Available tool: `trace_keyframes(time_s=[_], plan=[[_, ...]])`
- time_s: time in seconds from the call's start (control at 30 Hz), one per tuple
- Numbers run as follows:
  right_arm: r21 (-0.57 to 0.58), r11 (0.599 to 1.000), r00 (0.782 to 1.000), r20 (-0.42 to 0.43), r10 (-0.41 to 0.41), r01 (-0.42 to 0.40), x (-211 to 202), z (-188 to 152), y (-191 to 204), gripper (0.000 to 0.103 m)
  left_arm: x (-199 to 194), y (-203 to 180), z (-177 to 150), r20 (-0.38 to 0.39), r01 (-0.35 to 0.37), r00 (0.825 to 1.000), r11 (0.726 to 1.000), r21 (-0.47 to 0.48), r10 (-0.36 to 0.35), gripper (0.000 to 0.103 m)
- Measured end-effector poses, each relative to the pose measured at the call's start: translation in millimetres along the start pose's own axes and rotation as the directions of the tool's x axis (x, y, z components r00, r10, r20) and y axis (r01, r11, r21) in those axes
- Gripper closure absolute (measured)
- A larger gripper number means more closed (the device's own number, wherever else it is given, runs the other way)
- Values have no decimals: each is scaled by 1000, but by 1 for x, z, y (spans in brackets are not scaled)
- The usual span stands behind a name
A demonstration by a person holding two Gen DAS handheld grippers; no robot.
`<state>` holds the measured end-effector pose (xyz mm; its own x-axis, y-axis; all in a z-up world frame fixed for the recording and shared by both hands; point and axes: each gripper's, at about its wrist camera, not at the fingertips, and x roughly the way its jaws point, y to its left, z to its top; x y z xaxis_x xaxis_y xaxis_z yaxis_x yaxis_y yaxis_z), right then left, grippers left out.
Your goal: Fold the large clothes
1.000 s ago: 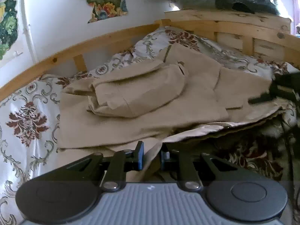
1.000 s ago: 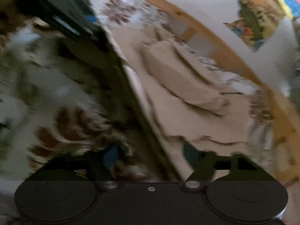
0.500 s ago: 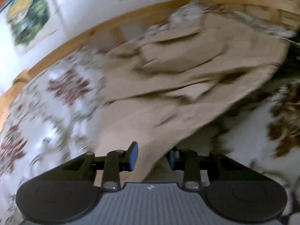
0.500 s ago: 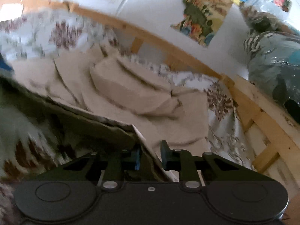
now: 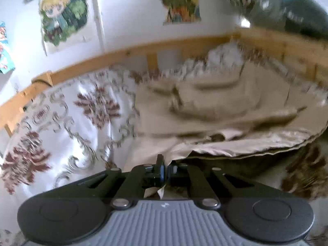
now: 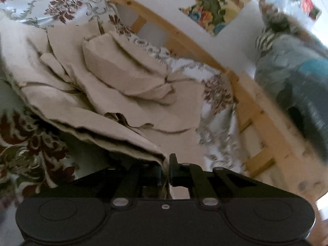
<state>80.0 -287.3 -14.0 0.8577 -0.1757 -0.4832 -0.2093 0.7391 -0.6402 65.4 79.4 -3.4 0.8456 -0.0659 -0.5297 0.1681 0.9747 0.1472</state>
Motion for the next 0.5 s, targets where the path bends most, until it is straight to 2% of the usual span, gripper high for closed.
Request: trace_keyframes(time_s=[0.13, 0.23, 0.33, 0.4, 0.5], plan=[[-96, 995, 998, 66, 8, -2, -63, 2, -13, 98, -49, 17, 15, 15, 61, 998, 998, -7, -60, 101], [-154, 988, 993, 119, -12, 30, -92, 9, -24, 97, -70, 27, 28, 25, 81, 996, 997, -9, -81, 100], [-156, 986, 988, 153, -37, 61, -87, 24, -33, 95, -62, 35, 48, 26, 91, 996, 995, -30, -91, 100], [-99, 992, 985, 164, -61, 78, -70, 34, -36, 92, -47, 29, 62, 38, 61, 997, 998, -5, -61, 100], [-24, 993, 983, 147, -107, 111, -31, 47, -36, 91, -7, 10, 89, 8, 11, 1000, 1000, 29, -11, 100]])
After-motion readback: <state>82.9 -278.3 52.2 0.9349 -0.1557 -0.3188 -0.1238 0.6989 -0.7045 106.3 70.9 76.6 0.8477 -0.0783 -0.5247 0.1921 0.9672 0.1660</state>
